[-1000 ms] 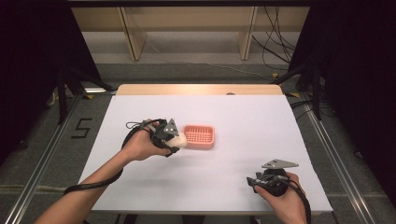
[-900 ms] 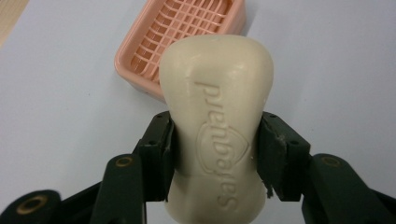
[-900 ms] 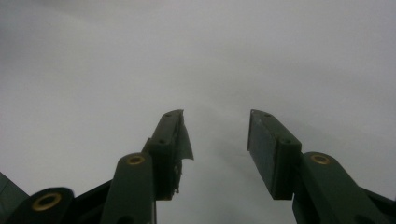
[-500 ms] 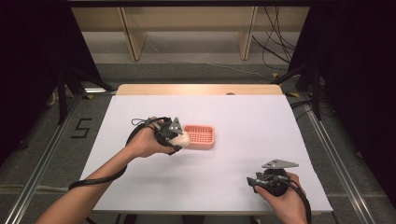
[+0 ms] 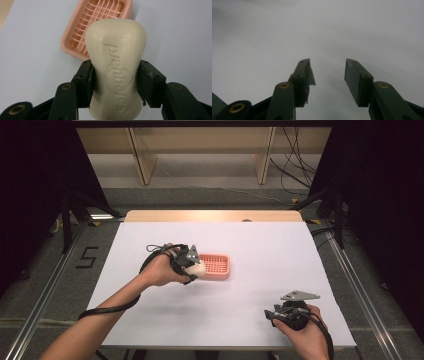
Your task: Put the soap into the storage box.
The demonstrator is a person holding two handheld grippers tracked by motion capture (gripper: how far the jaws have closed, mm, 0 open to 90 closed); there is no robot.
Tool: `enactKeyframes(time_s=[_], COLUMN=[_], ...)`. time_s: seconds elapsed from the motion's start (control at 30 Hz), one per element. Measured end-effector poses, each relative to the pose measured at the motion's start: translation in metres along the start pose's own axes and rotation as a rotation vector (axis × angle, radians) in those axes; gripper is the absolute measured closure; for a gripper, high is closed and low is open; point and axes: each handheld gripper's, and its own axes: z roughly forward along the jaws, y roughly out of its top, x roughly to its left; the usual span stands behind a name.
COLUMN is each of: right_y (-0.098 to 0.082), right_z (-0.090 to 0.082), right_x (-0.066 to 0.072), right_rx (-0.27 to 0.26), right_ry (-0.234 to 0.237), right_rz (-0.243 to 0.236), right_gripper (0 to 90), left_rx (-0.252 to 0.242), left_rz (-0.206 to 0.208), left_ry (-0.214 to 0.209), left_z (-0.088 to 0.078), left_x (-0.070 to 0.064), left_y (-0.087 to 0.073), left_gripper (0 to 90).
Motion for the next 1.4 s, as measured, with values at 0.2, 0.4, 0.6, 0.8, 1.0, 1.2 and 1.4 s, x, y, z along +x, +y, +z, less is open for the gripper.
enactKeyframes(time_s=[0.2,0.4,0.6,0.8,1.0,1.2,1.4], right_y=[0.0,0.0,0.0,0.0,0.0,0.0,0.0], right_z=[0.0,-0.002,-0.001,0.0,0.0,-0.001,0.0], right_x=[0.0,0.002,0.0,0.001,0.0,0.002,0.0], right_rx=[0.0,0.017,-0.002,-0.001,0.0,0.015,-0.001], right_ry=[0.0,0.0,0.006,0.007,0.008,0.012,0.008], right_rz=[0.0,0.029,0.008,0.008,0.003,0.035,0.006], right_gripper=[56.0,56.0,56.0,56.0,56.0,56.0,56.0], left_rx=[0.008,0.012,0.01,0.013,0.015,0.018,0.014], left_rz=[0.01,0.024,0.035,0.045,0.049,0.063,0.061], left_ry=[0.002,0.004,0.01,0.008,0.005,0.008,0.004], left_z=[0.001,0.002,0.003,0.004,0.006,0.008,0.011], left_x=[0.002,0.003,0.004,0.005,0.006,0.008,0.009], left_y=[0.004,0.008,0.011,0.014,0.016,0.02,0.022], left_gripper=[49.5,49.5,49.5,49.5,49.5,49.5,49.5])
